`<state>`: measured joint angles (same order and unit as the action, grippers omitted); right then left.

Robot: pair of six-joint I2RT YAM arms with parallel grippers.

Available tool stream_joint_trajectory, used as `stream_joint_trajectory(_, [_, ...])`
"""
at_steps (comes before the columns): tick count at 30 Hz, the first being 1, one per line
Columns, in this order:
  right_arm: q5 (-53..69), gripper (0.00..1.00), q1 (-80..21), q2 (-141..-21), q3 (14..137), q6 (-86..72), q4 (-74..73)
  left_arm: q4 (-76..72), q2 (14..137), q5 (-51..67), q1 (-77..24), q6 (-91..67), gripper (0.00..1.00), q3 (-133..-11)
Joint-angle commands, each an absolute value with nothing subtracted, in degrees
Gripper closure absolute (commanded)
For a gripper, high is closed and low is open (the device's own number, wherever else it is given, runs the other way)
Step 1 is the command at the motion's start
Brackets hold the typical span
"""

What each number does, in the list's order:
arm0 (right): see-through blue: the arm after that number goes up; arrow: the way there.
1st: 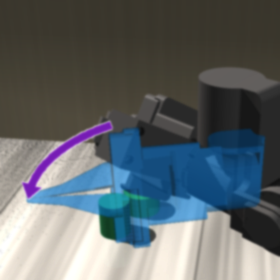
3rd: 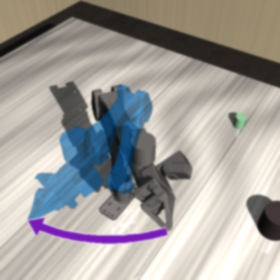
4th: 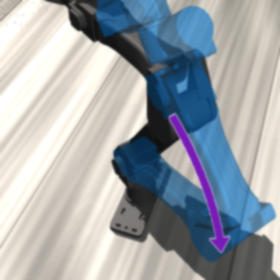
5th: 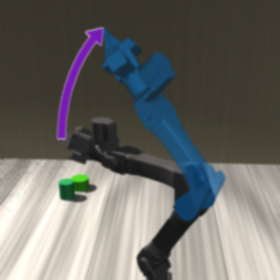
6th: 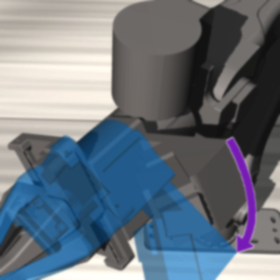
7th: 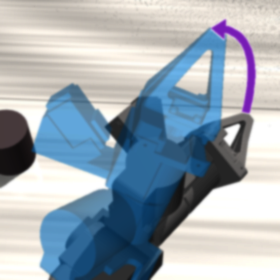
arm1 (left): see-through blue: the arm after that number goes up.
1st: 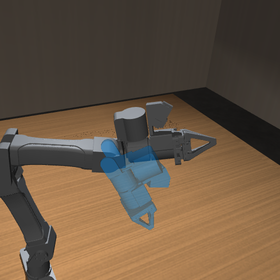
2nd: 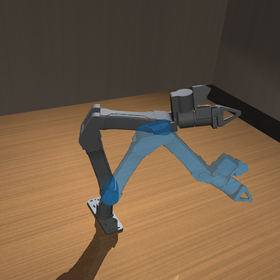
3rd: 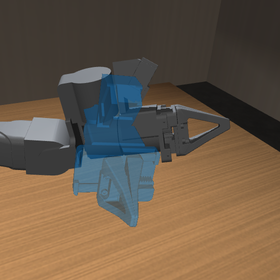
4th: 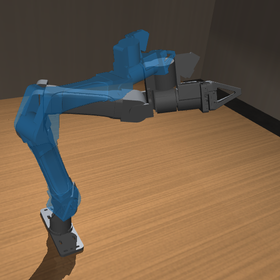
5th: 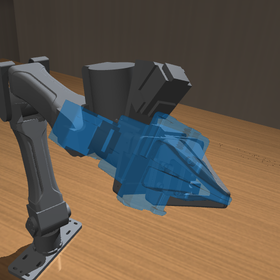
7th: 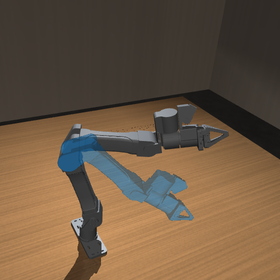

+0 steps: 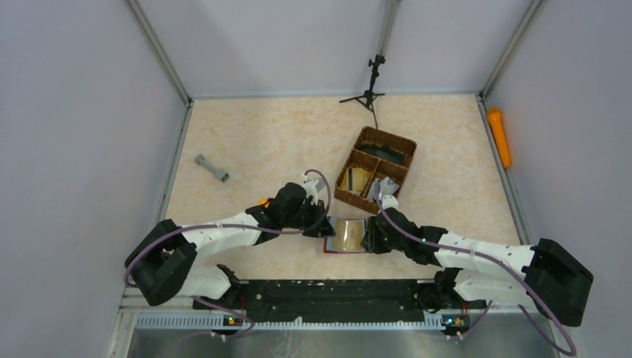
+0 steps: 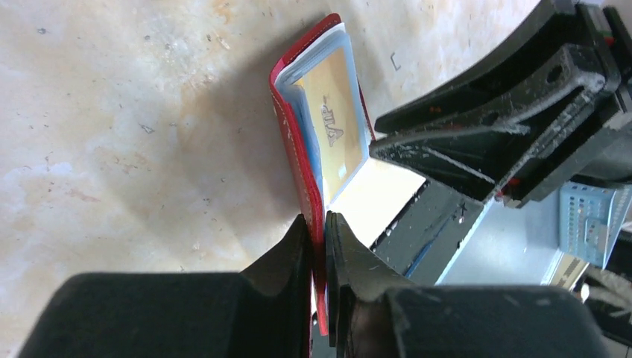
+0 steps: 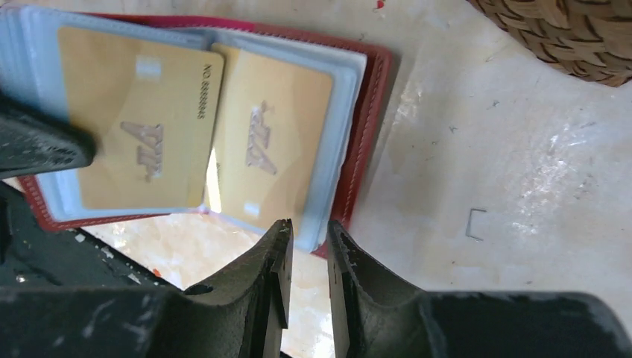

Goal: Take the credit cards out of the card holder
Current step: Remove the credit card from the card holder.

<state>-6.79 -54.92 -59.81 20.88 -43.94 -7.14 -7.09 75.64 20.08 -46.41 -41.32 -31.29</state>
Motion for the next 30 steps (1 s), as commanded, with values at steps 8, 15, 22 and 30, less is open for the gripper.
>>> stream_joint_trajectory(8, [-6.4,0.54,-54.6,-68.5,24.3,-40.8,-5.2,1.7,77.0,26.4,-46.2,-35.6,0.84,-37.7])
stream_joint_trajectory(15, [-4.0,0.68,-54.6,-69.3,23.5,-41.1,-2.3,-5.3,78.4,29.8,-46.2,-37.8,0.78,-36.5])
stream_joint_trajectory(22, [-2.8,0.73,-54.7,-69.5,23.3,-41.3,-1.6,-5.7,78.9,28.4,-46.2,-37.9,0.79,-35.8])
stream_joint_trajectory(30, [-1.8,0.73,-54.6,-68.7,22.8,-41.8,-0.8,-9.8,79.0,30.3,-46.2,-39.4,0.74,-33.9])
